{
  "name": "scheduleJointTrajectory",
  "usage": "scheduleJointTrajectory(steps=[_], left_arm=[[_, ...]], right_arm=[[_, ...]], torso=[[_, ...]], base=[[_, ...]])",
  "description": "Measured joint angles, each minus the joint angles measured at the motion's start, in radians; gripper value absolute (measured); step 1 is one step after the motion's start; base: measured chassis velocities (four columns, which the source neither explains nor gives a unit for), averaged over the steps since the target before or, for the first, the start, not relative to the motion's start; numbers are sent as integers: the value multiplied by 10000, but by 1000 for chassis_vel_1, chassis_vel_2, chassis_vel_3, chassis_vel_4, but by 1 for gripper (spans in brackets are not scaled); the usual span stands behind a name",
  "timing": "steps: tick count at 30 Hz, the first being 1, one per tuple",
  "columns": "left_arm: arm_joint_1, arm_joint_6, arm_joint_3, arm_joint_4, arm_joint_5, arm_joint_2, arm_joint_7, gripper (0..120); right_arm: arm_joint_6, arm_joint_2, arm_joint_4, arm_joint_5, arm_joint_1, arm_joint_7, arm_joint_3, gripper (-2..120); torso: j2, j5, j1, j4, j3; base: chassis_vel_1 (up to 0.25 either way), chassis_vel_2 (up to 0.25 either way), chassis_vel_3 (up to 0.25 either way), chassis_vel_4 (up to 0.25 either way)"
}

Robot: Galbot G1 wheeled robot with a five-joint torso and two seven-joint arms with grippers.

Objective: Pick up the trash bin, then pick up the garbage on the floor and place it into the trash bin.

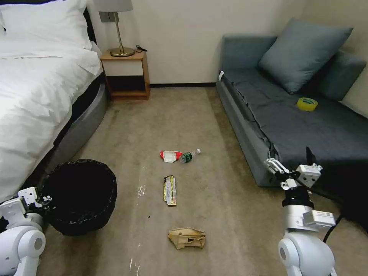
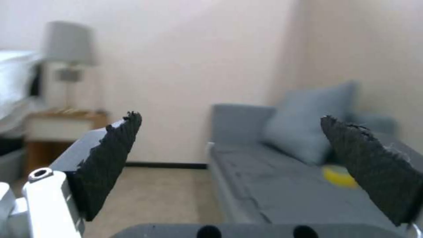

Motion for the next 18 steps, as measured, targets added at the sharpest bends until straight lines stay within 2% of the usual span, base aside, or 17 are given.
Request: scheduleJointTrajectory(steps=[1,3,4,5,7,10,11,14,15,16,18], left_arm=[[0,0,0,0,0,0,0,1],[38,-6,-3,-5,6,19,3,1],[66,-19,-4,-10,23,28,10,1],[96,-39,-10,-10,48,34,28,1],[98,-42,-10,-10,51,34,27,1],[131,-73,-16,-7,116,-8,43,1],[131,-73,-16,-7,116,-8,43,1],[167,-94,-17,-11,166,-46,76,1],[181,-96,-26,-23,181,-58,75,1],[181,-96,-26,-23,181,-58,75,1],[236,-100,-48,-64,217,-98,75,1]], right_arm=[[0,0,0,0,0,0,0,100],[151,-460,-307,-268,112,-460,-295,100],[183,-778,-487,-396,182,-737,-545,100],[163,-1408,-777,-566,287,-1169,-999,100],[143,-1539,-828,-588,304,-1236,-1094,100],[-331,-3137,-1415,-670,530,-1854,-2149,100],[-331,-3137,-1415,-670,530,-1854,-2149,100],[-1231,-4253,-1866,-490,905,-2526,-3081,100],[-1787,-4529,-1930,-316,1044,-2570,-3436,100],[-1787,-4529,-1930,-316,1044,-2570,-3436,100],[-3022,-4976,-2018,101,1411,-2584,-4217,100]], torso=[[0,0,0,0,0],[0,0,0,1,0],[0,2,0,0,0],[1,3,0,3,0],[0,2,0,2,-1],[0,2,0,0,0],[0,2,0,0,0],[1,2,0,1,0],[1,0,0,1,0],[1,0,0,1,0],[0,1,0,0,0]], base=[[0,0,0,0],[0,0,0,0],[0,0,0,0],[0,0,0,0],[0,0,0,0],[0,0,0,0],[0,0,0,0],[0,0,0,0],[0,0,0,0],[0,0,0,0],[0,0,0,0]])
